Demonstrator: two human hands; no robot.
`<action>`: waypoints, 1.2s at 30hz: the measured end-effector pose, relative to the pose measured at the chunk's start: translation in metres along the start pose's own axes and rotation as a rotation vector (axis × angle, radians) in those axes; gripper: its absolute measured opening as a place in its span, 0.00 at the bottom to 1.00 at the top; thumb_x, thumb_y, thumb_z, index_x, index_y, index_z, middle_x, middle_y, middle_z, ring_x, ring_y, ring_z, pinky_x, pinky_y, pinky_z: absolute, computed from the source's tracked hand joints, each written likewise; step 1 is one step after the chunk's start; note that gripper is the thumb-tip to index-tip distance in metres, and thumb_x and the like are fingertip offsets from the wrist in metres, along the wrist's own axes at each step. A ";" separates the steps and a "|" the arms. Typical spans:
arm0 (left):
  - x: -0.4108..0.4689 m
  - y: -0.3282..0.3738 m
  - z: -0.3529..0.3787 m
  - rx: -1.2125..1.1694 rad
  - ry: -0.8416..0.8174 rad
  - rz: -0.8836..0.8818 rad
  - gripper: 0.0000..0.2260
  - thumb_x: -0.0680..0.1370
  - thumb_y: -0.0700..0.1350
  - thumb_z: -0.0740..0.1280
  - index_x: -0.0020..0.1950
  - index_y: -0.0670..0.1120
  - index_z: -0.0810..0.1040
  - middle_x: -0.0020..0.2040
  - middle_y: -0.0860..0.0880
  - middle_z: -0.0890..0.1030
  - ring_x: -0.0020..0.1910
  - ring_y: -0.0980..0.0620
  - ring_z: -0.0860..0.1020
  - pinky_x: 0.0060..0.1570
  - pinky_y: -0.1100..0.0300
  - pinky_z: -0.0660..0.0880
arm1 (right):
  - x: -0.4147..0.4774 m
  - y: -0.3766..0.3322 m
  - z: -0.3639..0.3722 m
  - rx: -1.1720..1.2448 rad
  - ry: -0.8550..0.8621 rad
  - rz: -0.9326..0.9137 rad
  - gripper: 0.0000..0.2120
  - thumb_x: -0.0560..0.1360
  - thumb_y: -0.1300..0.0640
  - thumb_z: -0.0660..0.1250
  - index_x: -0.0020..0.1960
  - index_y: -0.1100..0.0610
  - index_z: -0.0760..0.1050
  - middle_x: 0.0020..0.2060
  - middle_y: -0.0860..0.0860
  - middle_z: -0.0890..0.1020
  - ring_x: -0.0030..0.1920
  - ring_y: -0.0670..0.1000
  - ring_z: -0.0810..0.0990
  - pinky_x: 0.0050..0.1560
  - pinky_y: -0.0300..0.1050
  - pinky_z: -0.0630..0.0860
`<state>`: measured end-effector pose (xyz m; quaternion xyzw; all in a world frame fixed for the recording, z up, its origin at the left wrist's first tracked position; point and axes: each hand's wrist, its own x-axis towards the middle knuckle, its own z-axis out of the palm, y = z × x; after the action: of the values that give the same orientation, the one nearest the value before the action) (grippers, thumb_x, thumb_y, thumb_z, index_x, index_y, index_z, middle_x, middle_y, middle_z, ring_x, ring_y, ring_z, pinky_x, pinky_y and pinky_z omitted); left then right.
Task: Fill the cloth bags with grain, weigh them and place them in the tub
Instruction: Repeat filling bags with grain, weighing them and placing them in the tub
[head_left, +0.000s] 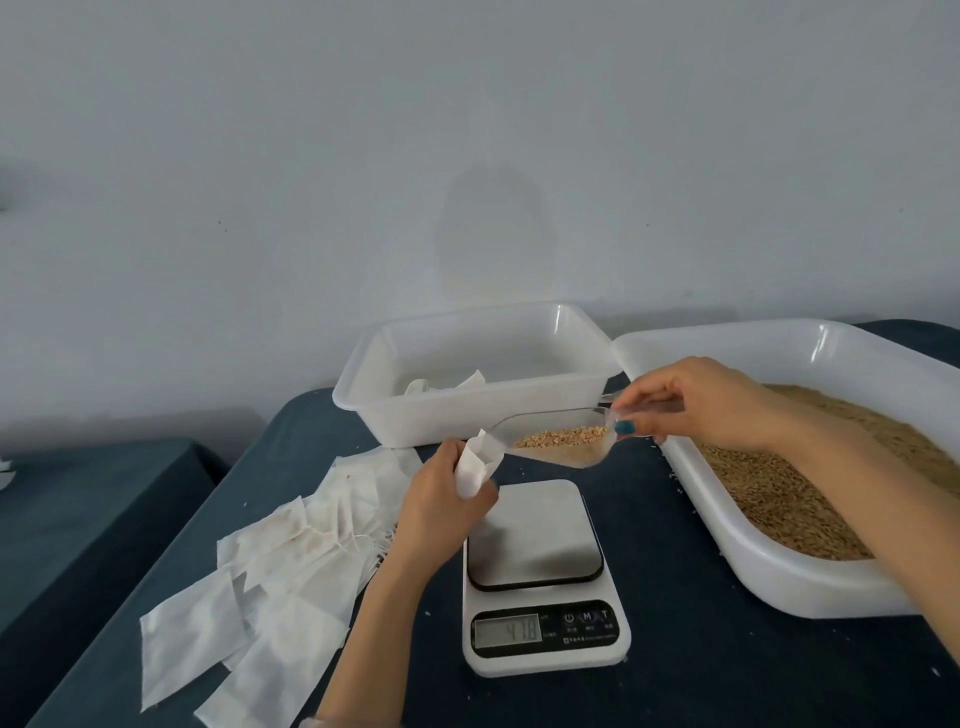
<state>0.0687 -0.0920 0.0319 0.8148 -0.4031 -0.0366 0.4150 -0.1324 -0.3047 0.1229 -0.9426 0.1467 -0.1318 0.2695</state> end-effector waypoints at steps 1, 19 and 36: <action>0.000 0.000 0.000 0.001 0.002 0.001 0.12 0.73 0.45 0.70 0.46 0.55 0.67 0.41 0.56 0.77 0.38 0.57 0.75 0.32 0.65 0.67 | 0.000 0.000 0.000 -0.041 0.012 -0.004 0.17 0.65 0.27 0.65 0.49 0.31 0.79 0.47 0.31 0.83 0.46 0.40 0.84 0.55 0.48 0.78; -0.007 0.008 0.008 0.136 -0.101 0.162 0.15 0.75 0.56 0.69 0.56 0.55 0.67 0.50 0.55 0.79 0.44 0.56 0.78 0.39 0.60 0.75 | 0.009 -0.055 -0.028 -0.796 0.155 -0.314 0.26 0.71 0.30 0.47 0.55 0.35 0.78 0.40 0.34 0.77 0.48 0.38 0.78 0.72 0.46 0.52; -0.013 0.014 0.005 -0.125 -0.133 0.121 0.16 0.72 0.58 0.65 0.55 0.53 0.70 0.48 0.57 0.80 0.44 0.56 0.78 0.44 0.53 0.77 | 0.003 -0.075 -0.038 -0.889 0.237 -0.395 0.28 0.72 0.32 0.47 0.55 0.39 0.81 0.42 0.41 0.82 0.47 0.46 0.80 0.73 0.52 0.54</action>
<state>0.0497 -0.0906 0.0351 0.7572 -0.4750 -0.0907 0.4390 -0.1263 -0.2622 0.1955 -0.9546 0.0371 -0.2111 -0.2069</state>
